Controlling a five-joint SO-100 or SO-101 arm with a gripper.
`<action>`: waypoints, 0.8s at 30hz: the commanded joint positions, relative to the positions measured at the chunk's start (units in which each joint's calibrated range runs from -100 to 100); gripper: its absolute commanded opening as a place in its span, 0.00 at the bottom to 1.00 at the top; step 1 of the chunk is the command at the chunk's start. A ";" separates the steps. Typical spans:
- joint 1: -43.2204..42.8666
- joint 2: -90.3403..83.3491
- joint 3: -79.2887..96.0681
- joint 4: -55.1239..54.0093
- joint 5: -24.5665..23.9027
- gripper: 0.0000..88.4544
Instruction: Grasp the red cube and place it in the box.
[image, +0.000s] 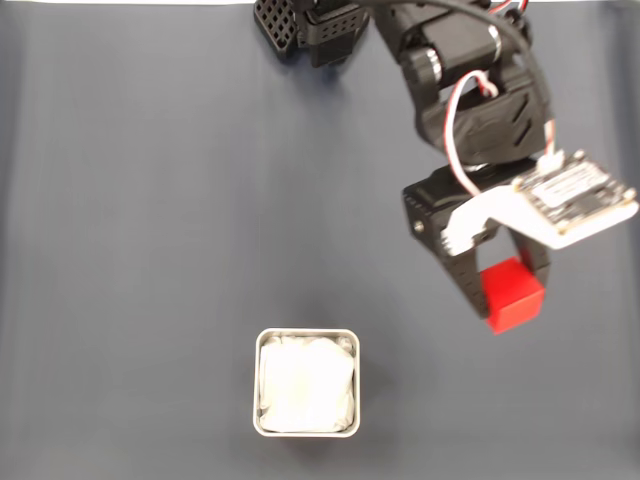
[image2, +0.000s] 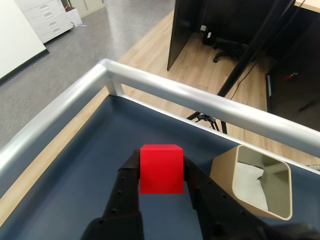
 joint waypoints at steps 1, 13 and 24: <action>2.59 0.15 -3.96 -0.33 -0.10 0.04; 9.34 3.27 -6.52 -2.30 -0.10 0.04; 13.25 7.69 -10.62 -3.45 -0.34 0.04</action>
